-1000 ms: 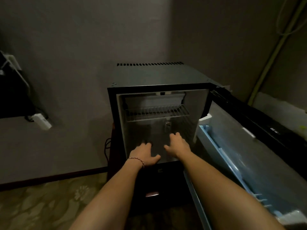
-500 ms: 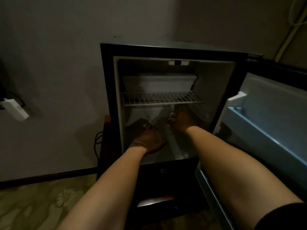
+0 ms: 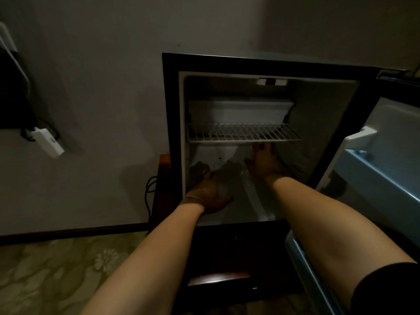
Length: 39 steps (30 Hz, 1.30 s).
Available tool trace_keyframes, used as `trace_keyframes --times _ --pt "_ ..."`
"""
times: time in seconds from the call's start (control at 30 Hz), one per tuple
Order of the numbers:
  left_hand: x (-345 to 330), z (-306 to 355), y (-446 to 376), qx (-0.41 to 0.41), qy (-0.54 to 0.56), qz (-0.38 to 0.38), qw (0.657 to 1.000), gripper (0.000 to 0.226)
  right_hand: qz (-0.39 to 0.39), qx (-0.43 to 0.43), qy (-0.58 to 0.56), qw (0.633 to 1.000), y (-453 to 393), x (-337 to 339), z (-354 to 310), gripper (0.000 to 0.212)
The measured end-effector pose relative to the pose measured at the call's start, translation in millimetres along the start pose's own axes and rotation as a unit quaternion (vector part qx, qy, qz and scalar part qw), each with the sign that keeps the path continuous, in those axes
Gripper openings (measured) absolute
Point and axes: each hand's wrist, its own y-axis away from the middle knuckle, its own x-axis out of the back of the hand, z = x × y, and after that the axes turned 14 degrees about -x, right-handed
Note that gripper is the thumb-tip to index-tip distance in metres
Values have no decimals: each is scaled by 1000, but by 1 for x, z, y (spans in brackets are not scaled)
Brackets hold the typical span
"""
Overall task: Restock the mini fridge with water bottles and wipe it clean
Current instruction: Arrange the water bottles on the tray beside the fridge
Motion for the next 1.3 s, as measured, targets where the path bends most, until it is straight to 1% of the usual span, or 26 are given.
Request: trace_keyframes --times 0.07,0.13,0.17,0.23,0.33,0.43,0.5,0.6,0.7,0.83,0.93,1.03,1.13,1.17,1.3 --pt "2 5 5 12 -3 -7 1000 91 -2 3 -11 1000 10 2 -1 48" --pt "8 18 10 11 -14 -17 1000 88 -42 4 -19 999 20 9 0 35" --pt "13 26 12 9 -18 -30 999 85 -69 8 -24 997 26 14 -1 32" --pt "27 43 16 7 -17 -56 998 81 -113 10 -30 993 42 32 -4 33" --pt "44 67 21 18 -34 -58 998 82 -167 -2 -18 986 71 64 -9 39" --pt "56 102 35 28 -47 -118 991 78 -161 -11 -33 986 105 99 -3 38" --pt "56 115 46 42 -57 -131 989 79 -152 -14 -35 988 125 110 -1 33" --pt "62 145 69 36 -73 -117 990 82 -161 1 -19 987 157 141 5 24" --pt "68 178 95 40 -85 -102 990 81 -181 27 -7 983 188 162 15 23" --pt "72 222 148 82 -92 -74 990 84 -198 83 -15 977 228 189 40 21" --pt "59 250 196 106 -109 -69 986 81 -191 113 -24 975 264 205 63 20" --pt "47 275 236 140 -89 -50 985 81 -189 132 -33 972 302 217 85 14" --pt "36 301 266 132 -101 -70 984 81 -189 141 -38 971 331 224 102 12" --pt "35 309 273 128 -108 -75 983 81 -190 148 -42 970 340 229 106 14" --pt "36 331 285 113 -113 -60 985 80 -179 164 -52 969 364 250 122 21"
